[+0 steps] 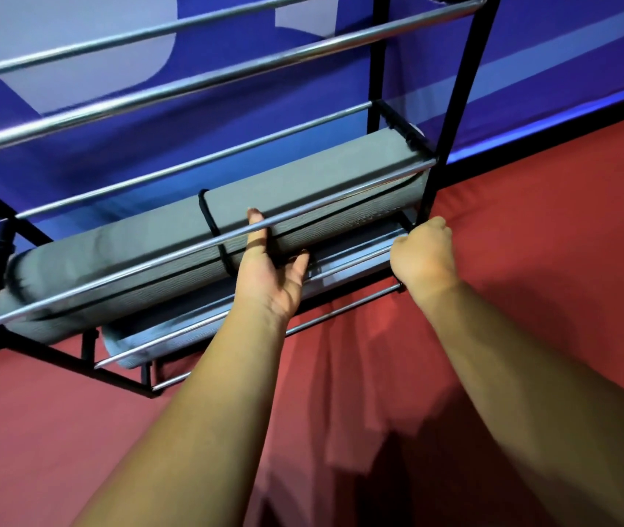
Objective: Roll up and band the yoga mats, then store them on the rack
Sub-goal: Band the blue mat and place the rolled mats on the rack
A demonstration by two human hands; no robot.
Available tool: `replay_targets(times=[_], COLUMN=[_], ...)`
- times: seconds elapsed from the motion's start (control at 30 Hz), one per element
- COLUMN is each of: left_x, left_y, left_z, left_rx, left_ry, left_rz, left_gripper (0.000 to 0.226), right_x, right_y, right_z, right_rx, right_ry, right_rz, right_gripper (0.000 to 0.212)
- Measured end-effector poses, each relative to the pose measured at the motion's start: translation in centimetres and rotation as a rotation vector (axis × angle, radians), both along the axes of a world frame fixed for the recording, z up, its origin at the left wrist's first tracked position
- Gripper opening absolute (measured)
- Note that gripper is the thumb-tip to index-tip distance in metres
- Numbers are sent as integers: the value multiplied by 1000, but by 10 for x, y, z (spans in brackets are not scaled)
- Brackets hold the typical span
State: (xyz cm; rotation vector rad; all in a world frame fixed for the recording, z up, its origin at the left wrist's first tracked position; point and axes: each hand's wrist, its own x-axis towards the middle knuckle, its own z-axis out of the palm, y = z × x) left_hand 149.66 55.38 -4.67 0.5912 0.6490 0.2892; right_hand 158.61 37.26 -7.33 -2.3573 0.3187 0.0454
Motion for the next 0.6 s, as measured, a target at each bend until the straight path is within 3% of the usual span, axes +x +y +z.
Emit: replay_targets(times=[0.1,0.17,0.27,0.5,0.6], left_x=[-11,-22,-43,-112,-161], left_y=[8,16,30,54,71], left_z=[-2,-2,-5,6,29], left_rx=[23,55,96,403,429], left_ry=[23,69,117,404,528], left_rz=[-69,-143,-263,-450,-480], left_gripper=[42,22,10,12,15], right_x=[-18,-24,-31,-105,-160], right_y=[13,23,39,72,94], right_z=[-13,-18,-22,3,53], right_rx=[0,70,63,75,157], right_ry=[54,115,197,416,559], right_rz=[-104,-143,-40,257,320], right_gripper=[61,67,66,30,11])
